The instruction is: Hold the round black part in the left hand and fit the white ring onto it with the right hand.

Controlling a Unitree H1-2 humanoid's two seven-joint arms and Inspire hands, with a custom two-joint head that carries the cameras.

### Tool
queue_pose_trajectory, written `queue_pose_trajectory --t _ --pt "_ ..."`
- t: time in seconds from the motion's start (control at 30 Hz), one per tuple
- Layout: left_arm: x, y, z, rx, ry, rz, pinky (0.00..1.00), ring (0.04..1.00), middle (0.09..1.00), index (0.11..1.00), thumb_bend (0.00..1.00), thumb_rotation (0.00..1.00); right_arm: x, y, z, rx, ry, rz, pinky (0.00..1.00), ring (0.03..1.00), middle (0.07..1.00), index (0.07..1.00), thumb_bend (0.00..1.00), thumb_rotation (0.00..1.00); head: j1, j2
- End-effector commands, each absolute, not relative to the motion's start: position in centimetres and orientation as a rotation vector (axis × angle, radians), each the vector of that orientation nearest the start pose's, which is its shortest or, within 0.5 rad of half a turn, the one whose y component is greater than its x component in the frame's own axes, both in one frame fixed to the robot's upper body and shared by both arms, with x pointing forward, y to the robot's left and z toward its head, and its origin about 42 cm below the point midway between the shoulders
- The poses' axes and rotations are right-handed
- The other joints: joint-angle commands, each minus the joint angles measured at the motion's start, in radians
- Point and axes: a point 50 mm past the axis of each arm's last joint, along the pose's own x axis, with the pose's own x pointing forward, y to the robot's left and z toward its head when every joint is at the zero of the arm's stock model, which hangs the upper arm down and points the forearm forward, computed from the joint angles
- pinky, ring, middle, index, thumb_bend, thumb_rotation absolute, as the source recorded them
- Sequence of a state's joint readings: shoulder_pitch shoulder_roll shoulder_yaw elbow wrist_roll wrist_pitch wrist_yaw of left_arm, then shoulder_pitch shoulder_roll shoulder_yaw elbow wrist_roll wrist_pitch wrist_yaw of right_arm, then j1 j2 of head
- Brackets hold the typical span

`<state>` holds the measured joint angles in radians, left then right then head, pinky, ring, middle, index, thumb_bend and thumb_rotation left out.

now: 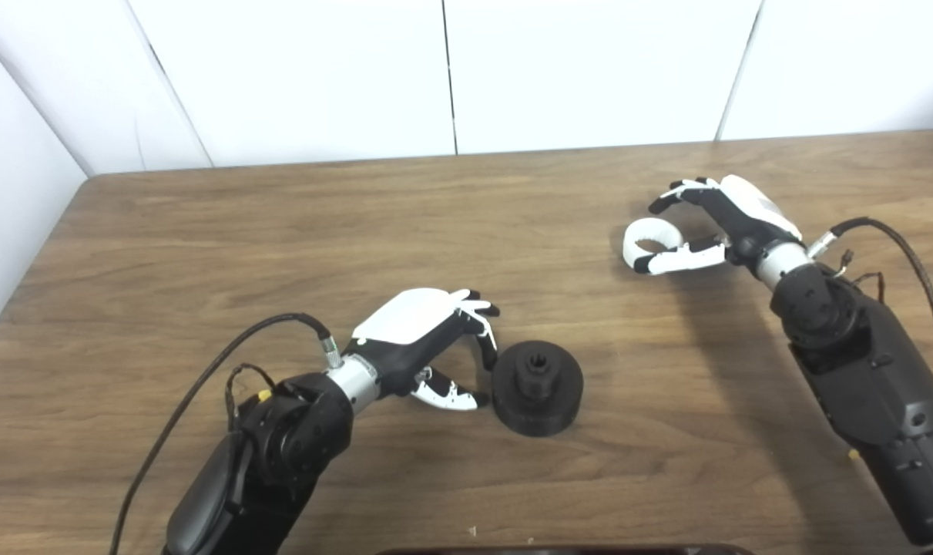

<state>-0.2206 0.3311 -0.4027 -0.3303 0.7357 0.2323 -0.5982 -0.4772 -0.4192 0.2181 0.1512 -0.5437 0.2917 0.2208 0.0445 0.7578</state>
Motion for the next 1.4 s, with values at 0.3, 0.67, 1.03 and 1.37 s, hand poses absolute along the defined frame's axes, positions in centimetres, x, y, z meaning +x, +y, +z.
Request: queue_pose_trajectory --t 0.3,0.67,1.03,1.37 --pt "30.9 17.0 20.7 1.175 -0.139 -0.703 0.87 0.992 0.932 0.782 0.97 0.33 43.8 -27.7 24.5 -1.043 -0.073 0.149 0.93 1.000 0.925 0.740 0.88 0.40 0.001 0.013" --pt "30.5 16.9 20.4 1.144 -0.120 -0.709 0.88 1.000 0.941 0.786 0.99 0.32 43.8 -27.7 24.3 -1.044 -0.066 0.159 0.94 1.000 0.925 0.740 0.88 0.40 -0.011 0.014" --pt "30.3 16.4 20.6 1.125 -0.116 -0.720 0.89 1.000 0.945 0.811 1.00 0.32 44.0 -27.5 24.0 -1.050 -0.069 0.171 0.92 1.000 0.918 0.735 0.88 0.39 -0.006 0.018" --pt "30.3 16.0 20.7 1.114 -0.117 -0.710 0.89 1.000 0.942 0.803 0.98 0.33 44.2 -27.3 23.7 -1.050 -0.064 0.178 0.93 1.000 0.914 0.731 0.88 0.37 -0.006 0.023"
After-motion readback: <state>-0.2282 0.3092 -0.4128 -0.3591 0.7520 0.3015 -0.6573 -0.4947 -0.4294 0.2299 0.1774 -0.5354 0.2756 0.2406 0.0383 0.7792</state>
